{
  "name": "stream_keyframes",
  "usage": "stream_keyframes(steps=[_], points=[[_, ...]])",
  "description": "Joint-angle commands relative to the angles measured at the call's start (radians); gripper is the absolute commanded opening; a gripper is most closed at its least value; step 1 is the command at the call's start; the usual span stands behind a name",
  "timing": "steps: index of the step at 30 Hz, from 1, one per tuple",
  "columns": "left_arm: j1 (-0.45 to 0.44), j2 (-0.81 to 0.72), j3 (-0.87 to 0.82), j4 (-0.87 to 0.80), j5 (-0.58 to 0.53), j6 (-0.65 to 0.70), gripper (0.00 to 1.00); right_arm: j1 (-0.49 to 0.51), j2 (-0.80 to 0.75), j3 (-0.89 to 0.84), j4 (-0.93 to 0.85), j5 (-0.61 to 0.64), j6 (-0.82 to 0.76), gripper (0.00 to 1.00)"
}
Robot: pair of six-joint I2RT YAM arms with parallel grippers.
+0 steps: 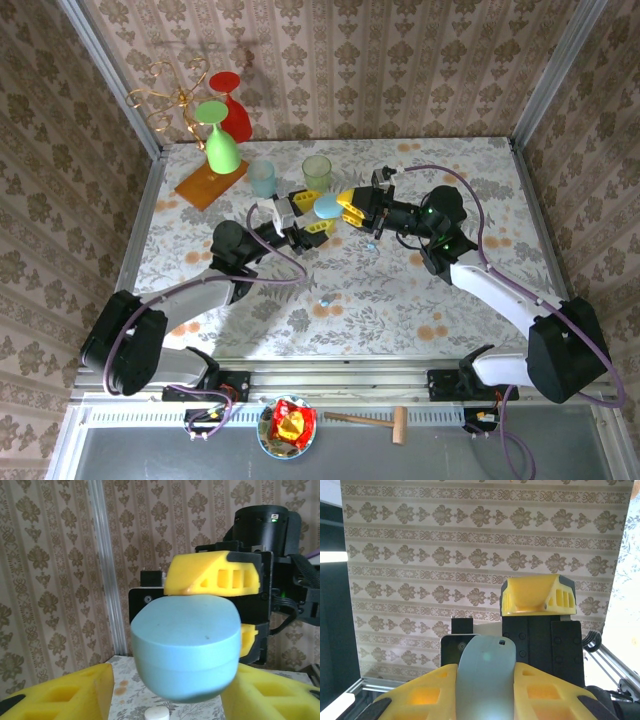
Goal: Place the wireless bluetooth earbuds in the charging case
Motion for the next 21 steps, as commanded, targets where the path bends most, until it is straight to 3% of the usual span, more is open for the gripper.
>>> stream_keyframes(steps=[1,7,17,21], points=[[0.004,-0.008,0.042,0.063,0.054,-0.043,0.56,0.007,0.01,0.023,0.034,0.01,-0.002,0.08],[0.004,-0.012,0.042,0.064,0.088,-0.064,0.55,0.007,0.015,0.023,0.038,0.011,0.0,0.08],[0.004,-0.005,0.047,0.063,0.105,-0.07,0.44,0.007,0.017,0.029,0.043,0.006,0.008,0.08],[0.004,0.001,0.051,0.062,0.119,-0.074,0.47,0.008,0.025,0.025,0.065,0.01,0.022,0.08]])
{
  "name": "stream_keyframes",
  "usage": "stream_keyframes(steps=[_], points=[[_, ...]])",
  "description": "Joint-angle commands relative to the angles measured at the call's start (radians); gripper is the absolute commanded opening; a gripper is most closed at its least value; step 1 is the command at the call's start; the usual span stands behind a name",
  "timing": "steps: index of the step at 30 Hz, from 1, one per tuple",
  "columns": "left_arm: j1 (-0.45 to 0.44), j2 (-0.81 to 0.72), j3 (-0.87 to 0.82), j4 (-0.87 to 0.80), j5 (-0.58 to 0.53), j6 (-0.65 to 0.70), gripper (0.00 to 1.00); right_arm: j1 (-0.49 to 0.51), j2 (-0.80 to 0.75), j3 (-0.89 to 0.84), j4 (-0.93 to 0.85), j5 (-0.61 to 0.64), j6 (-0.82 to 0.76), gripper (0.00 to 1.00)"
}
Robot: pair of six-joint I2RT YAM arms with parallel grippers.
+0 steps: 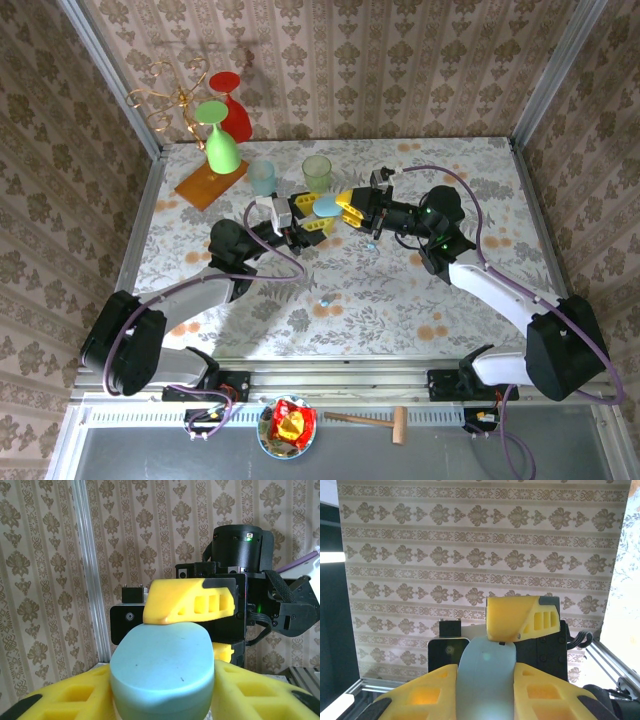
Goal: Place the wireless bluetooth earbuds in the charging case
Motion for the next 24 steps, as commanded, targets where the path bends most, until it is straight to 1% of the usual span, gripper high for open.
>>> stream_keyframes(steps=[1,5,8,10,13,16,21,24], points=[[-0.001,0.002,0.033,0.043,0.05,-0.019,0.47,0.008,0.011,0.024,0.058,0.011,0.02,0.08],[-0.002,0.003,0.03,0.042,0.056,-0.02,0.46,0.008,0.008,0.026,0.053,0.011,0.02,0.08],[-0.002,0.003,0.03,0.043,0.063,-0.02,0.42,0.008,0.008,0.024,0.05,0.011,0.02,0.08],[-0.002,0.003,0.03,0.042,0.067,-0.02,0.43,0.008,0.01,0.026,0.051,0.011,0.022,0.08],[-0.002,0.005,0.03,0.038,0.074,-0.021,0.47,0.008,0.01,0.027,0.051,0.009,0.023,0.08],[-0.002,0.006,0.033,0.033,0.082,-0.022,0.47,0.008,0.01,0.027,0.05,0.009,0.025,0.08],[-0.002,0.008,0.039,0.024,0.097,-0.023,0.4,0.008,0.01,0.026,0.052,0.011,0.026,0.08],[-0.002,0.009,0.037,0.016,0.103,-0.021,0.42,0.008,0.01,0.029,0.052,0.009,0.028,0.08]])
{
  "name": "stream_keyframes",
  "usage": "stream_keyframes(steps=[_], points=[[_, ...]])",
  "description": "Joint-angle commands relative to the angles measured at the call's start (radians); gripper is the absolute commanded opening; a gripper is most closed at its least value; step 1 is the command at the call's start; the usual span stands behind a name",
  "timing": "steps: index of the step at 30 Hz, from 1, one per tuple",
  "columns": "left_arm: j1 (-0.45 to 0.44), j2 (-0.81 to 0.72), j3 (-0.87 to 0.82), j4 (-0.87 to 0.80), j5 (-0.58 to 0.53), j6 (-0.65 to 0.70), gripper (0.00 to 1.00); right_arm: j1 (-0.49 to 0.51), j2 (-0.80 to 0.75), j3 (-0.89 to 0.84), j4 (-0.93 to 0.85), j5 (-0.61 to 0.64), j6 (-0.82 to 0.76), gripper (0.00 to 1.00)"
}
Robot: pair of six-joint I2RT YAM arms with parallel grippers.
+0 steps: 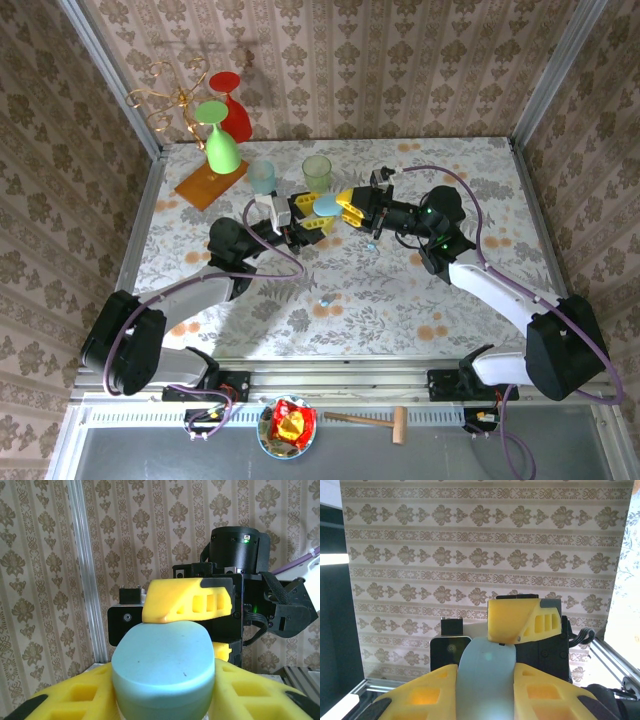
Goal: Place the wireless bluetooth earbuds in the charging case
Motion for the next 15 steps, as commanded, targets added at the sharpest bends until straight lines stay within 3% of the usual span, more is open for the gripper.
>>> stream_keyframes(steps=[1,4,7,11,15], points=[[-0.009,0.007,0.028,0.016,0.079,-0.004,0.42,0.007,0.009,0.031,0.041,0.009,0.006,0.07],[-0.009,0.006,0.029,0.01,0.087,-0.008,0.32,0.007,0.008,0.03,0.034,0.008,0.006,0.07],[-0.009,0.001,0.028,0.01,0.083,-0.009,0.3,0.007,0.002,0.03,0.017,0.011,-0.007,0.11],[0.001,-0.015,0.023,-0.013,0.059,-0.019,0.29,0.008,-0.029,0.054,-0.126,0.012,-0.134,0.51],[0.015,-0.035,0.021,-0.048,0.03,-0.066,0.28,0.008,-0.083,0.108,-0.443,0.04,-0.405,0.74]])
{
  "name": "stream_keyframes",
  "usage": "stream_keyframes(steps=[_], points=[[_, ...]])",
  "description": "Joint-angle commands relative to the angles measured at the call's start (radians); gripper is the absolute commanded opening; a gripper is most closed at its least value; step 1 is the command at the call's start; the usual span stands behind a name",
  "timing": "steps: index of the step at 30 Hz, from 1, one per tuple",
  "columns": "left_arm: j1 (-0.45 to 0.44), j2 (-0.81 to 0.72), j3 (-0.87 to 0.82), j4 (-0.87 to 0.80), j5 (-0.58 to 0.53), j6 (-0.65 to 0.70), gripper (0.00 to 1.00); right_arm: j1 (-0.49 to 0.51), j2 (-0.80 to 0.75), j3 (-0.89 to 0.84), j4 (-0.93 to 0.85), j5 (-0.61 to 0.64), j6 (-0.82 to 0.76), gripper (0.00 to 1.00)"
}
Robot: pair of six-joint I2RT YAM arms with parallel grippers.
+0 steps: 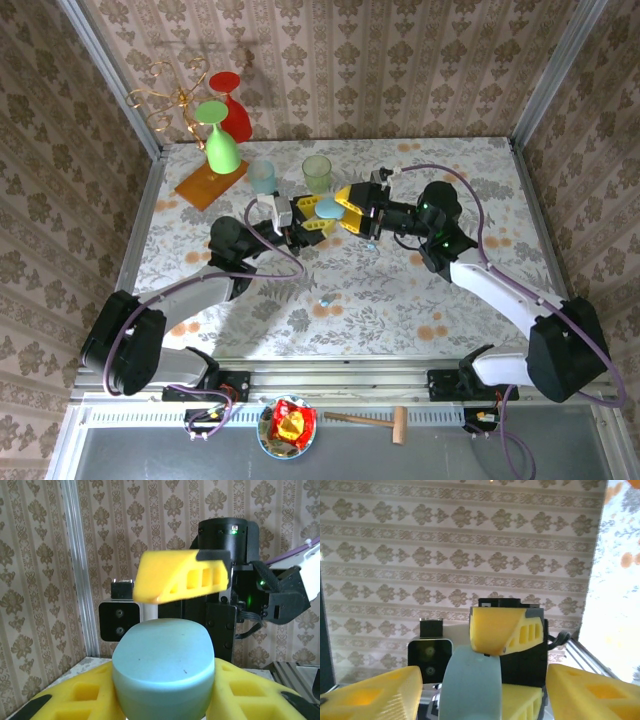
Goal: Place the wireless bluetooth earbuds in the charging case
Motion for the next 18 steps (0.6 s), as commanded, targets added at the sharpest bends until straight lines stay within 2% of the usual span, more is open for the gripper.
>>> stream_keyframes(steps=[1,6,11,15,18], points=[[0.013,-0.036,0.02,-0.021,-0.007,-0.066,0.27,0.006,-0.066,0.074,-0.279,0.037,-0.275,0.77],[0.029,-0.044,0.042,-0.064,-0.038,-0.183,0.24,0.015,-0.063,0.063,-0.323,0.035,-0.423,0.84],[0.04,-0.068,0.043,-0.09,0.027,-0.221,0.24,0.037,-0.098,0.117,-0.57,0.132,-0.704,0.87],[0.041,-0.097,0.043,-0.137,0.072,-0.216,0.24,0.035,-0.095,0.15,-0.655,0.171,-0.743,0.87],[0.041,-0.106,0.044,-0.162,0.119,-0.202,0.24,0.036,-0.085,0.148,-0.611,0.154,-0.706,0.85]])
